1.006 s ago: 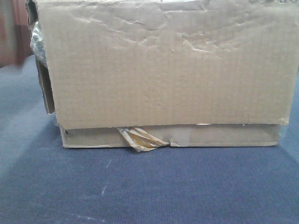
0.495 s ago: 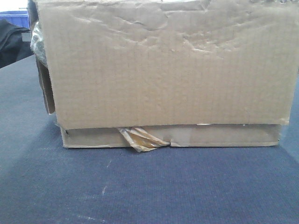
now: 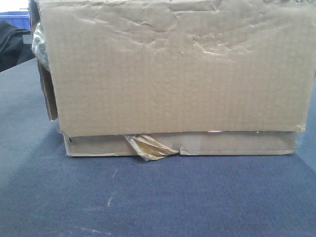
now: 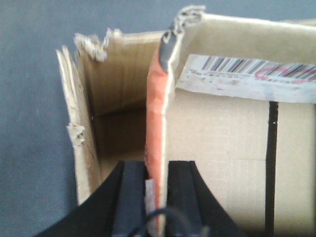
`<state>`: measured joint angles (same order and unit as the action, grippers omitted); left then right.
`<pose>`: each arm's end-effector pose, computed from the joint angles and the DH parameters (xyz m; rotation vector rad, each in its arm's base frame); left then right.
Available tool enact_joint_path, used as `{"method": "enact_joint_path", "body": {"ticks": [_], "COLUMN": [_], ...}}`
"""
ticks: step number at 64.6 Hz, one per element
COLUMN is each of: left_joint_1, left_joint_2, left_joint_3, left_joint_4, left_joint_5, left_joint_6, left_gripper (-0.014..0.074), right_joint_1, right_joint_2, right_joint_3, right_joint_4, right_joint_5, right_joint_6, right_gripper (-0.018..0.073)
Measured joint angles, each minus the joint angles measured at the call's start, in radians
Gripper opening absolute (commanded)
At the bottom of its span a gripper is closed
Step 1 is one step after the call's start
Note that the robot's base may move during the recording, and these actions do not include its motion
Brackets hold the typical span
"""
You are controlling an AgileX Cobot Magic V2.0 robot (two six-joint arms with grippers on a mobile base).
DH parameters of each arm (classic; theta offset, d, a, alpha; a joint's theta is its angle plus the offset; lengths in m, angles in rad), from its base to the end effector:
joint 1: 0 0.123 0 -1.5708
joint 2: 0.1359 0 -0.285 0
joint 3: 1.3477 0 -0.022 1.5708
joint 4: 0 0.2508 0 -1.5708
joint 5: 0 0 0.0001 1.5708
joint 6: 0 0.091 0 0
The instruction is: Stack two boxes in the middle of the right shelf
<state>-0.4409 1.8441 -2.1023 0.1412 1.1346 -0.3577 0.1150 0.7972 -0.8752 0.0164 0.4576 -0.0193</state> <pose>0.3718 -0.1626 0.4262 0.1062 2.3556 -0.2117 0.1601 0.0192 0.3886 -0.1164 1.8603 0.0832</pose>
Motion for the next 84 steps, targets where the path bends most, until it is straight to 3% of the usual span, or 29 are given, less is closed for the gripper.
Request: {"method": "enact_joint_path", "body": {"ticks": [31,39,50,57,71,84], "left_joint_1": [0.000,0.000,0.000,0.000,0.000,0.000], "left_joint_2": [0.060,0.060,0.060,0.060,0.060,0.043], "left_joint_3": [0.000,0.000,0.000,-0.026,-0.166,-0.308], "left_joint_4": [-0.027,-0.036,-0.045,-0.046,-0.052,-0.048], "left_joint_5": [-0.002,-0.002,-0.005,-0.006,0.064,0.085], "left_joint_6": [-0.008,-0.008,-0.010,-0.012,-0.008,0.073], "left_gripper": [-0.0093,0.0076,0.0451,0.0608,0.0599,0.0599], "right_joint_1": [0.033,0.037,0.051,0.059,0.059,0.062], "right_joint_2": [0.000,0.000,0.000,0.000,0.002,0.056], "right_joint_3": [0.000,0.000,0.000,0.000,-0.013,-0.142], "right_joint_4": [0.000,0.000,0.000,0.000,0.000,0.000], "right_joint_5": [0.002,0.002,0.002,0.002,0.029,0.112], "right_joint_6": [0.000,0.000,0.000,0.000,0.000,0.000], "right_gripper": [0.0550,0.0550,0.0550,0.0550,0.0550,0.0550]}}
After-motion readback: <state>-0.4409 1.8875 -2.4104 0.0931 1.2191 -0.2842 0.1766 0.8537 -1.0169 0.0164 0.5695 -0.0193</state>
